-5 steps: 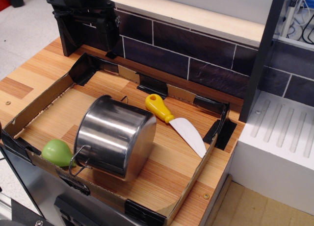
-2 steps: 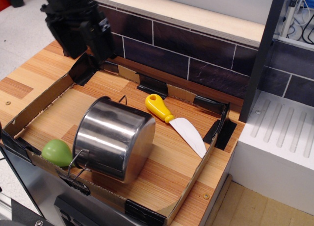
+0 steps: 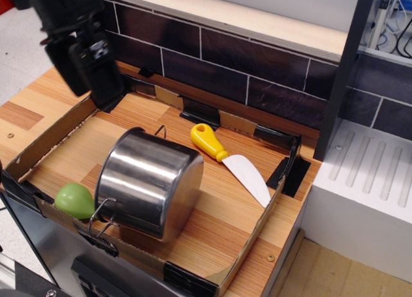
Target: Upright metal pot
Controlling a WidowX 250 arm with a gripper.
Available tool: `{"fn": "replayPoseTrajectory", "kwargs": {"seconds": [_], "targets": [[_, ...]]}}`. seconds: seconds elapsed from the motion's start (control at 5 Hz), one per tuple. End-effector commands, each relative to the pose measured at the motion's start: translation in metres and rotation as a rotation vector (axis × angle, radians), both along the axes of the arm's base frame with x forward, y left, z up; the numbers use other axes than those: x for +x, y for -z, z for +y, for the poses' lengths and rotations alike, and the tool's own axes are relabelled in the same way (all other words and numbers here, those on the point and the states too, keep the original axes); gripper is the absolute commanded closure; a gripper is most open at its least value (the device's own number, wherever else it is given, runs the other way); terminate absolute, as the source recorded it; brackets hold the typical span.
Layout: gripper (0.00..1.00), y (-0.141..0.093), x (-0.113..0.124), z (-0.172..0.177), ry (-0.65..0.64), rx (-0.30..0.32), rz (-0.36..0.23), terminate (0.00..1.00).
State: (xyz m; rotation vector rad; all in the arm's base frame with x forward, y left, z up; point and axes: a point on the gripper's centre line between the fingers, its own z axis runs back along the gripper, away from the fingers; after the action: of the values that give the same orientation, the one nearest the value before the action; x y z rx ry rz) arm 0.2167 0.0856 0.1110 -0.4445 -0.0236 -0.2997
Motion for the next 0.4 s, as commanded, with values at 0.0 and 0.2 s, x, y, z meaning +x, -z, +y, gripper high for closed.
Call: {"fn": "replayPoseTrajectory", "kwargs": {"seconds": [0.0, 0.2], "targets": [[0.00, 0.004, -0.013, 0.009, 0.144, -0.066, 0.034, 0.00], [0.00, 0.015, -0.016, -0.001, 0.189, -0.088, 0.032, 0.00]]}}
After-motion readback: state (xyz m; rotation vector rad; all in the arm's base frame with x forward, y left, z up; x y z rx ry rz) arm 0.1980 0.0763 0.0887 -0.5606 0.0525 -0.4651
